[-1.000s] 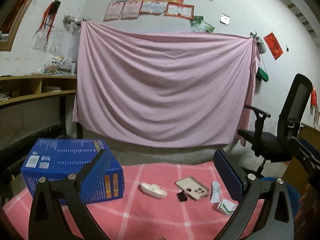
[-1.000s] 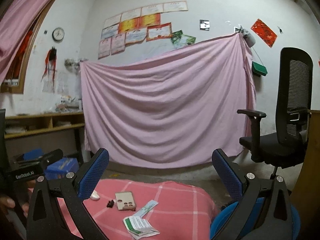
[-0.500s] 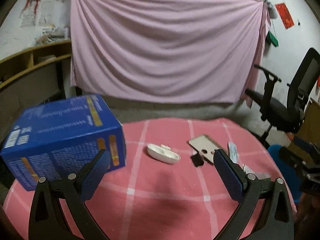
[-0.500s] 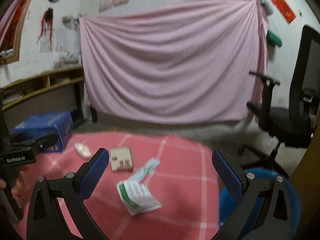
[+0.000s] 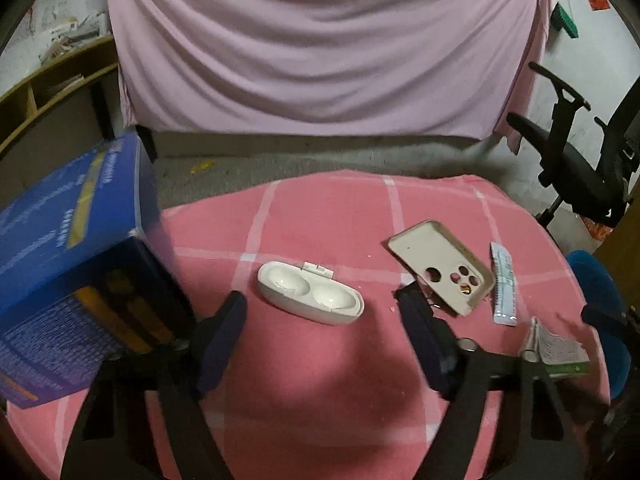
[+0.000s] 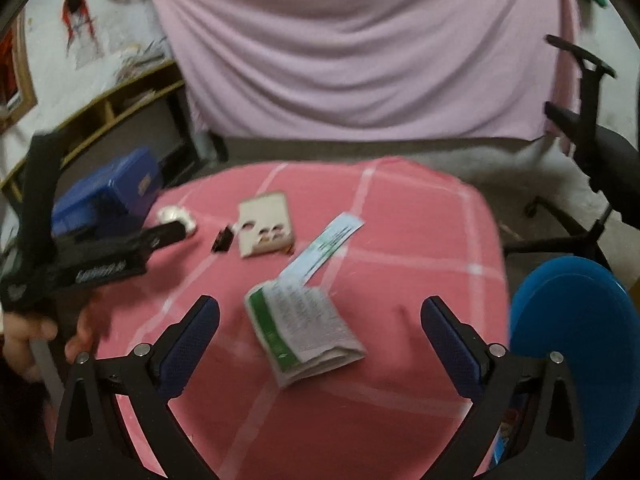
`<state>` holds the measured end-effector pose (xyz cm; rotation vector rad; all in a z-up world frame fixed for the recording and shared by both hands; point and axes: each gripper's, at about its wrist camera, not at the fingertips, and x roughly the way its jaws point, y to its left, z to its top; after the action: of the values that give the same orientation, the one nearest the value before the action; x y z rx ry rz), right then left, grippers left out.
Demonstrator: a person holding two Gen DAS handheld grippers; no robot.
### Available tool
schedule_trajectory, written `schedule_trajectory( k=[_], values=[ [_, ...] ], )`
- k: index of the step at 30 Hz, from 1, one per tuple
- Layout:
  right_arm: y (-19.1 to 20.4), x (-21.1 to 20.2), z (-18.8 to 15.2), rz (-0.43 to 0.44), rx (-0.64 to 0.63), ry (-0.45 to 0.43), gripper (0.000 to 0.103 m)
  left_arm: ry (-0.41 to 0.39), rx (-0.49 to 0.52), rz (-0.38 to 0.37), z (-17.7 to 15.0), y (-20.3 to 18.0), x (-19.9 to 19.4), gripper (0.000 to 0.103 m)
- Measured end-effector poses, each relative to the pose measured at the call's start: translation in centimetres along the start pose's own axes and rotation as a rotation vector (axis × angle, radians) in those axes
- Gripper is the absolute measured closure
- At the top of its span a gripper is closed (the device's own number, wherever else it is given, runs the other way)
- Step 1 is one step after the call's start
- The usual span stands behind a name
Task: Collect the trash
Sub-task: 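Grasp the white earbud case with the left tool while the right tool grasps the green-white leaflet, then carry earbud case and leaflet over the blue bucket and open both tools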
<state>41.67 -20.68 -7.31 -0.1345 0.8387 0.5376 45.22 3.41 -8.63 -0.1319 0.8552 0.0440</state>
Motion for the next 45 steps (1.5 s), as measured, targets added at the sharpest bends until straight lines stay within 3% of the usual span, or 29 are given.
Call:
schedule_trajectory(
  k=[2,6,8,13,19,25,36,45],
  values=[
    [0.8,0.6,0.0,0.007,-0.039,0.031,0.004,0.016,0.003,0.005,0.2,-0.3,0.5,0.036],
    [2.2,2.6,-0.2,-0.015,-0.096,0.124,0.023,0.015,0.007,0.012,0.4,-0.3,0.6,0.040],
    [2.2,2.9,-0.1,-0.021,-0.096,0.136,0.024,0.023,0.002,0.017,0.4,-0.3,0.9,0.045],
    [0.8,3.0,0.3,-0.024,-0.024,0.129,0.053,0.038,0.001,0.039,0.8,-0.3,1.6,0.053],
    [-0.4,3.0,0.7,0.000,0.028,0.108,0.054,0.034,0.017,0.025,0.5,-0.5,1.2,0.054],
    [-1.1,2.0,0.7,0.017,0.057,0.053,0.054,-0.009,0.011,-0.082,-0.6,0.1,-0.8,0.054],
    [-1.0,-1.7,0.9,0.010,0.052,-0.174,0.054,-0.332,0.050,-0.163,-3.0,-1.2,-8.1,0.054],
    [-1.0,-6.8,0.8,-0.047,0.031,-0.483,0.054,-0.577,0.077,-0.161,-4.1,-3.0,-12.5,0.053]
  ],
)
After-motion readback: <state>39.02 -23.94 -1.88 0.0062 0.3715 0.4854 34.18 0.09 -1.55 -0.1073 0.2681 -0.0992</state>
